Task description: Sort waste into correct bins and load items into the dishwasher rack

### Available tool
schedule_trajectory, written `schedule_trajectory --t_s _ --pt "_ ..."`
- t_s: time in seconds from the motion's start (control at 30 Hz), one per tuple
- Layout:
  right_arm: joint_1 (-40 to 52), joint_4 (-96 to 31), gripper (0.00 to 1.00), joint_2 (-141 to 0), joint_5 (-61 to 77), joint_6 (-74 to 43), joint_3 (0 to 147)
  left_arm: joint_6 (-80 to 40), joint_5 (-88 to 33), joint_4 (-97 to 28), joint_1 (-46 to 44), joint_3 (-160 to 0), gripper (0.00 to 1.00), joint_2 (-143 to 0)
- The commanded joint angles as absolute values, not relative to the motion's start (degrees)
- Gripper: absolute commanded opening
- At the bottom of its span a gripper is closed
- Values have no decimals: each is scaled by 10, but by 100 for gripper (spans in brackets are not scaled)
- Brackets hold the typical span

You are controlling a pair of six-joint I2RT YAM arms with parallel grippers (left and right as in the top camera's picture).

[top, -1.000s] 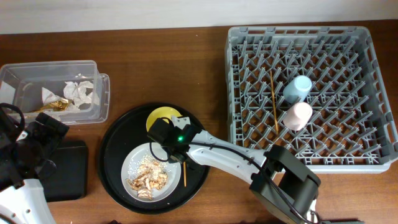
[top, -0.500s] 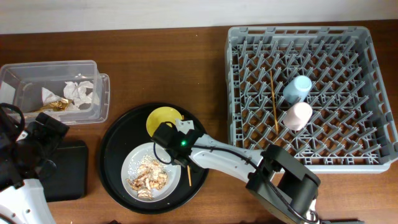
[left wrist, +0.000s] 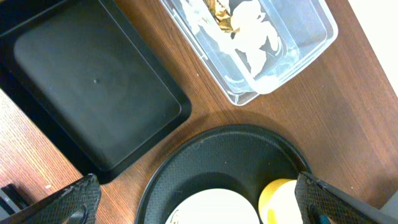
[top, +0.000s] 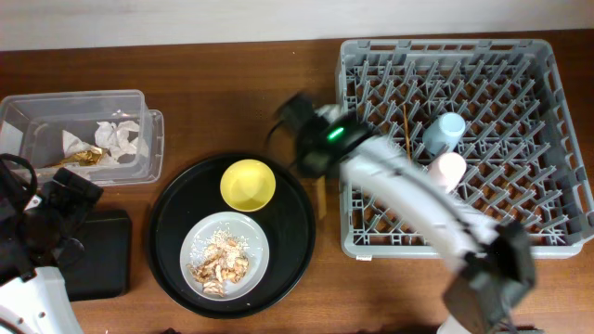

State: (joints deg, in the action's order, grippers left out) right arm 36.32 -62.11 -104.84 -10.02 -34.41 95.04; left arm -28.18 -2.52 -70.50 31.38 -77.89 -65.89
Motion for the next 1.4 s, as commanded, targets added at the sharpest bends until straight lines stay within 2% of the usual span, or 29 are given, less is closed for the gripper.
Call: schedule_trajectory --t_s 0.0,0.1,0.2,0.5,0.57,0.7,0.73,0.8,0.9,0.93,1.03,1.17,1.27,1.33,1.37 --pt "255 -668 4 -1013 -110 -186 1013 -287 -21 -704 317 -781 99 -659" --pt "143 -674 4 -1019 -92 -75 1012 -287 -21 -704 317 -780 99 -659" --pt "77 -662 4 -1029 14 1 1012 -287 -21 -704 317 -781 99 -659" --pt "55 -656 5 -1103 -34 -4 1012 -287 -21 -704 317 -781 99 -659" --pt "55 -654 18 -1105 -37 -5 1012 -287 -21 -704 317 -781 99 -659" --pt "55 -654 20 -1111 -42 -24 1012 -287 -21 -704 317 -781 99 -659" --pt "55 -654 25 -1112 -41 -24 1011 -287 -21 -704 317 -780 99 -659" --pt "55 -663 30 -1112 -39 -37 1012 -287 -21 -704 317 -780 99 -659" --pt "56 -695 48 -1112 49 -39 1012 -287 -21 -704 317 -781 99 -659" --pt "56 -704 51 -1112 80 -39 1012 -287 -21 -704 317 -781 99 -659" --pt "57 -737 51 -1097 190 -100 1012 -287 -21 -704 317 -781 99 -659" --pt "61 -757 52 -1066 342 -99 1012 -287 -21 -704 317 -781 99 -659" --pt "118 -747 53 -1061 375 -83 1012 -287 -21 -704 317 -780 99 -659" --pt "202 -698 57 -1062 328 -85 1012 -287 -21 -704 317 -781 99 -659" --pt "250 -661 67 -1063 280 -112 1012 -287 -21 -704 317 -781 99 -659"
